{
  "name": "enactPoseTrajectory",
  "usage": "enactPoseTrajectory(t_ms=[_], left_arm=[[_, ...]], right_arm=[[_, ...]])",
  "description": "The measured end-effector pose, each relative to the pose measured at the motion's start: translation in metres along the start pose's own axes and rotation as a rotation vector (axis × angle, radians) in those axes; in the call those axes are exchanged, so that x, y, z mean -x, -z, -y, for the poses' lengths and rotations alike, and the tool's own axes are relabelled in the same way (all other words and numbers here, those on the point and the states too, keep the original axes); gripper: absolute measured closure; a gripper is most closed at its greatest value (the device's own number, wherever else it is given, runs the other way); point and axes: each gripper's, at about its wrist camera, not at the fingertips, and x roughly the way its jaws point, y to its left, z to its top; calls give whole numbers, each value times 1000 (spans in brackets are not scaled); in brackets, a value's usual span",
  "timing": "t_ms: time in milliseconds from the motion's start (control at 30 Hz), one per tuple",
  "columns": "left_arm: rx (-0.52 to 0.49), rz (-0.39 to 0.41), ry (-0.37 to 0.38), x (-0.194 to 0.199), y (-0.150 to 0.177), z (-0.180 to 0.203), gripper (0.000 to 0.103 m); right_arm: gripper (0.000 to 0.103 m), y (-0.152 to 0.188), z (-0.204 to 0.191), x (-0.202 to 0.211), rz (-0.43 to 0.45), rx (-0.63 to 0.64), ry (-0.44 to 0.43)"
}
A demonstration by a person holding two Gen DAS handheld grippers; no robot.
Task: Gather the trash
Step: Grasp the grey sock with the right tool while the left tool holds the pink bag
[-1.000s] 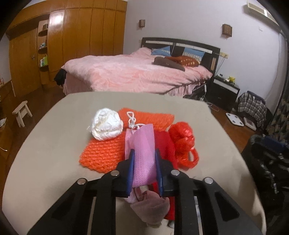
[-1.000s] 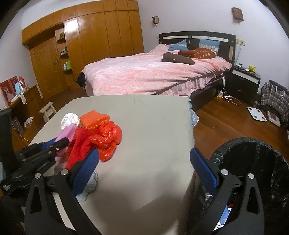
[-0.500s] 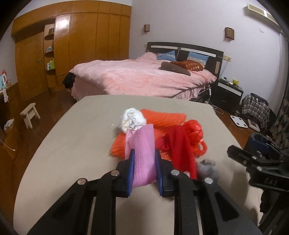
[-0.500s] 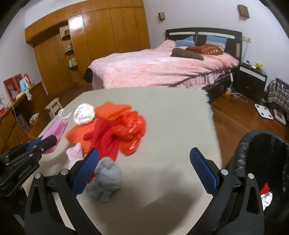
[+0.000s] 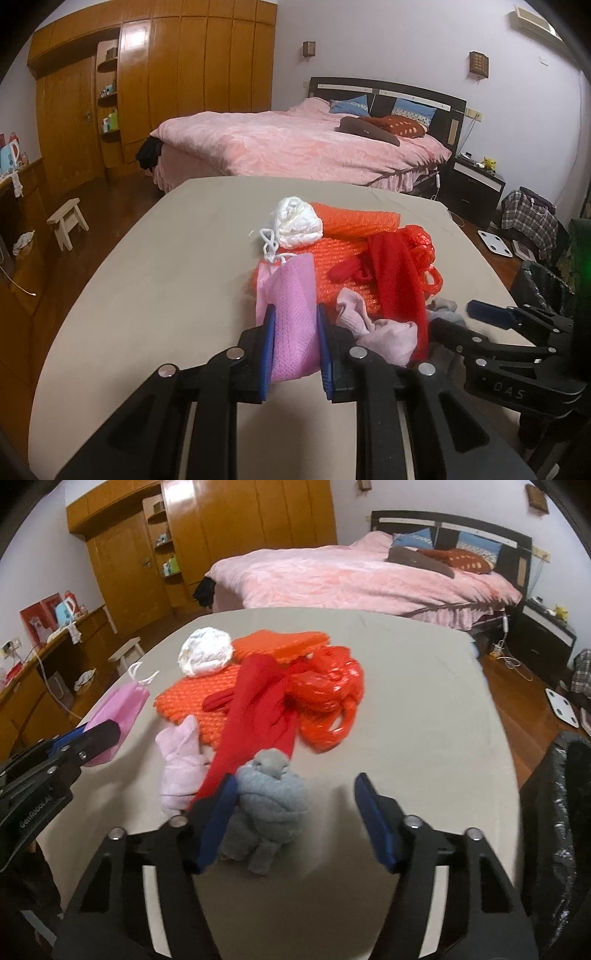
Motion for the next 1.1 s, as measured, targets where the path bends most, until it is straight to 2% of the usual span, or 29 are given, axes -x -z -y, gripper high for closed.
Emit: enactPoseTrajectory(t_ms=[100, 267, 500, 867, 1100], left_arm=[[0, -1, 1, 0, 0, 0, 82], [0, 1, 1, 1, 0, 0, 82], [-14, 28, 9, 9, -5, 9, 82], [-45, 71, 63, 37, -28, 46, 82], [-75, 101, 106, 54, -38, 77, 82]], right_arm=[[67, 1, -5, -2, -21, 7, -50], [68, 1, -7, 3, -20, 2, -61], [68, -9, 6, 35, 48, -22, -31], [68, -31, 30, 94, 169, -37, 25], [68, -33, 45, 130, 223, -50, 50]])
